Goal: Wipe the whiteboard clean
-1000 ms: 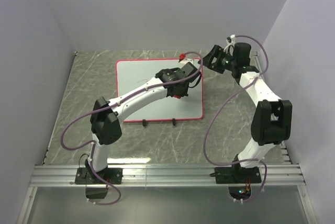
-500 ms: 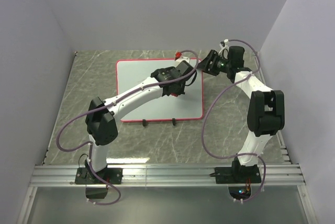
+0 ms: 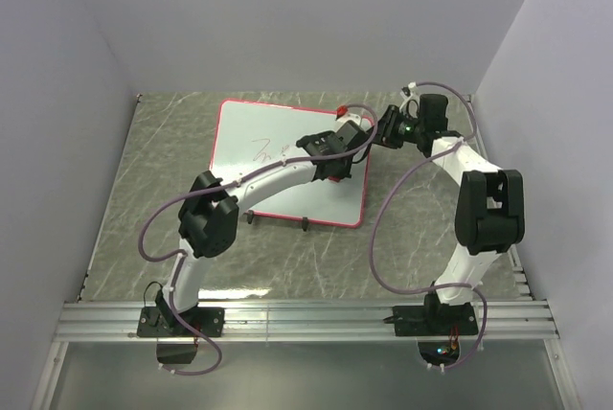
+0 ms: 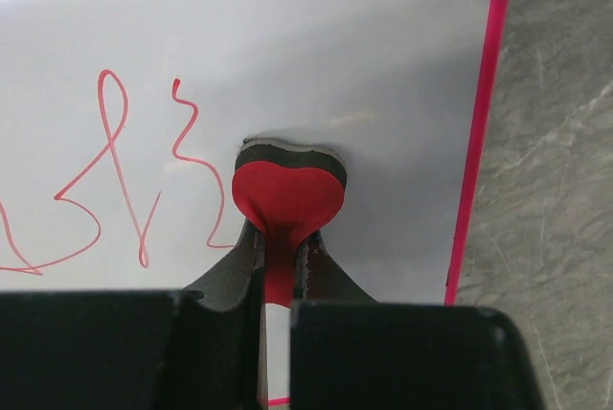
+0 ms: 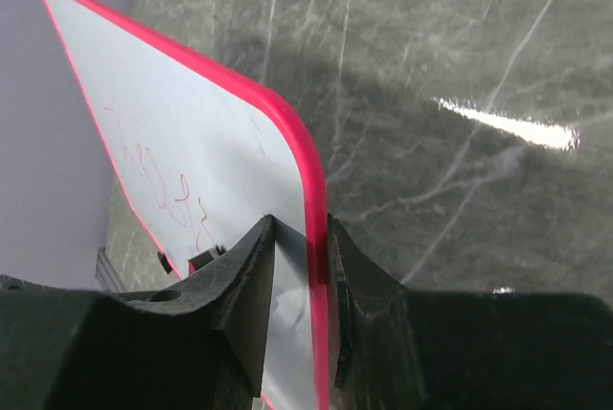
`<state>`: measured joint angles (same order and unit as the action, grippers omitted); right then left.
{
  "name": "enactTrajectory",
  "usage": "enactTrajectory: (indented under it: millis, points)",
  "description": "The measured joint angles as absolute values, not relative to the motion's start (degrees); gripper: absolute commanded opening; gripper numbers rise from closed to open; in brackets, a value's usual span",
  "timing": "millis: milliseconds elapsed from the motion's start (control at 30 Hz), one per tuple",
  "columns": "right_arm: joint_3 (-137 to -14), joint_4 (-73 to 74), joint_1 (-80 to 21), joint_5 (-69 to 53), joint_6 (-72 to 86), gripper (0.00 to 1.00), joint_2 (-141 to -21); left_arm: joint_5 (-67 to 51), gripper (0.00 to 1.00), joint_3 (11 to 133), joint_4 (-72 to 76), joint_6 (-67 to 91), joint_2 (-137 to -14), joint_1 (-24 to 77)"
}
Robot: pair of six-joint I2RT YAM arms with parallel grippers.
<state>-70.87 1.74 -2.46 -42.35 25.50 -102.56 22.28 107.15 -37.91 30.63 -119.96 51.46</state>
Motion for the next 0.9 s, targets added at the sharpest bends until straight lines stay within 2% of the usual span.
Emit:
enactTrajectory:
  millis: [267,400,667,900]
  points:
    - [-68.4,3.4,-2.6,-41.3,22.7,0.08,-98.9,22.0,0.00,109.9,-36.1,30.7,-121.6,51.5]
    - [-68.1,4.3,-2.7,-41.0,22.3,0.07,-98.8,19.2,0.00,102.0,-30.3,31.2,-117.3,49.3]
    - [-68.1,6.3,-2.7,-40.3,22.4,0.07,-97.7,18.4,0.00,83.7,-22.5,32.9,-104.0,36.2]
    - [-68.1,8.3,-2.6,-39.8,22.4,0.06,-97.2,20.6,0.00,82.1,-21.1,32.1,-103.5,37.5]
